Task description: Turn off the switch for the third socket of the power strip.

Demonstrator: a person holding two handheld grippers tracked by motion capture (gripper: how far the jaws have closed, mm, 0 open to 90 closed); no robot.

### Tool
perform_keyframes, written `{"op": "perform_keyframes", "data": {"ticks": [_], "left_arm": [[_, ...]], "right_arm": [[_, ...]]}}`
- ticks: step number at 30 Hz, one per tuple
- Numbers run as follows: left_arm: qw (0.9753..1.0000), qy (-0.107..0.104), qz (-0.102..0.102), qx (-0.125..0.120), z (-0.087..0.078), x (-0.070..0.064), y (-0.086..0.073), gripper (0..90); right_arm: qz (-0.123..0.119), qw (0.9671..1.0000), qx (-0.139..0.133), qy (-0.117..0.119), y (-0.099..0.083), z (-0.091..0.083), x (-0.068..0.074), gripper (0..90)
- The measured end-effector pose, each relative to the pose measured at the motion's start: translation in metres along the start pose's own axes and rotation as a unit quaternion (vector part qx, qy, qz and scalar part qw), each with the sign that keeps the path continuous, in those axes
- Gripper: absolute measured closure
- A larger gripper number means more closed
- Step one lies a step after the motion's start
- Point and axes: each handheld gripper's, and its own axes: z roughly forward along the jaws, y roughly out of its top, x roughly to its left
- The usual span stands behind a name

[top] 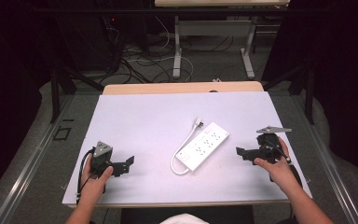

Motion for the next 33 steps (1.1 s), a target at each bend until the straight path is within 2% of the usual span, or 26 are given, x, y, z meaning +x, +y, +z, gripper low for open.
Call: {"op": "perform_keyframes", "data": {"ticks": [8, 12, 25, 33], "left_arm": [[1.0, 0.0, 0.0, 0.001, 0.0, 0.0, 0.0, 1.5], [1.0, 0.004, -0.001, -0.004, 0.001, -0.001, 0.0, 1.5], [1.0, 0.0, 0.0, 0.0, 0.001, 0.0, 0.0, 1.5], [1.0, 0.0, 0.0, 0.001, 0.001, 0.0, 0.0, 1.5]], "right_arm": [[0.02, 0.9997, -0.009, -0.013, -0.022, 0.001, -0.012, 0.0], [0.022, 0.9995, -0.012, -0.021, -0.029, 0.002, -0.018, 0.0], [0.045, 0.9977, -0.029, -0.041, -0.04, 0.006, -0.032, 0.0], [0.045, 0.9972, -0.031, -0.051, -0.044, 0.008, -0.037, 0.0]]}}
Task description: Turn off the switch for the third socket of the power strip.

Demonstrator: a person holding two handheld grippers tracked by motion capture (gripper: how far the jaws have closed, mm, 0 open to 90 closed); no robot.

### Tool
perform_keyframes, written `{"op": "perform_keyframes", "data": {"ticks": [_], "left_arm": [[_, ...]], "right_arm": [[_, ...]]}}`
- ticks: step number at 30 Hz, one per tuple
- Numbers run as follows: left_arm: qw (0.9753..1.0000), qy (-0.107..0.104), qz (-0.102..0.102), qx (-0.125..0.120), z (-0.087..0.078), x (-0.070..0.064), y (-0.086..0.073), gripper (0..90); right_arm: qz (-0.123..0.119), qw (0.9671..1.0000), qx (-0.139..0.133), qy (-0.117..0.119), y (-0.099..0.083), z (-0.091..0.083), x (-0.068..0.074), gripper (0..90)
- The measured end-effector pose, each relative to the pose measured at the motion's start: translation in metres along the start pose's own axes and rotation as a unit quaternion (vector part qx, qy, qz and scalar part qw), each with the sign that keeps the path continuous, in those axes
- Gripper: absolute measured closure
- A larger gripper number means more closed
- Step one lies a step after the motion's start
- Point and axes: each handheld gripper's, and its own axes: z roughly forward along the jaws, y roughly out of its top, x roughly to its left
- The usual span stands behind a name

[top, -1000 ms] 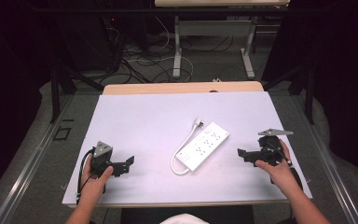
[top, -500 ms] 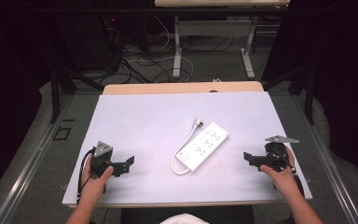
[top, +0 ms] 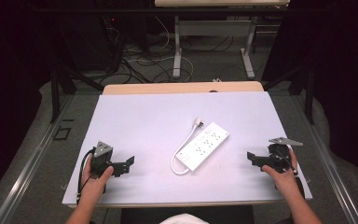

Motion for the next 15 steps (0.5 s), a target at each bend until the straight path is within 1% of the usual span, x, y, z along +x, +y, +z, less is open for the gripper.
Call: {"op": "perform_keyframes", "data": {"ticks": [1, 3, 8, 9, 15], "left_arm": [[1.0, 0.0, 0.0, 0.0, 0.0, 0.0001, 0.0, 1.5], [1.0, 0.0, -0.001, 0.0, 0.0002, 0.0001, 0.0, 1.5], [1.0, 0.001, 0.002, -0.001, 0.0005, -0.0001, 0.0001, 1.5], [1.0, 0.001, 0.001, -0.002, 0.0008, 0.0, -0.0001, 1.5], [1.0, 0.001, 0.001, -0.003, 0.0008, 0.0001, -0.0001, 1.5]], "right_arm": [[0.004, 1.0, 0.002, -0.001, -0.0004, 0.0, 0.0006, 0.0], [-0.002, 1.0, 0.002, 0.0, -0.0013, 0.0004, -0.0009, 0.0], [0.0, 1.0, 0.004, 0.0, -0.0025, 0.0012, -0.0015, 0.0], [0.004, 1.0, 0.005, 0.001, -0.0028, 0.0014, -0.0008, 0.0], [0.003, 1.0, 0.006, -0.002, -0.0028, 0.0027, -0.0003, 0.0]]}}
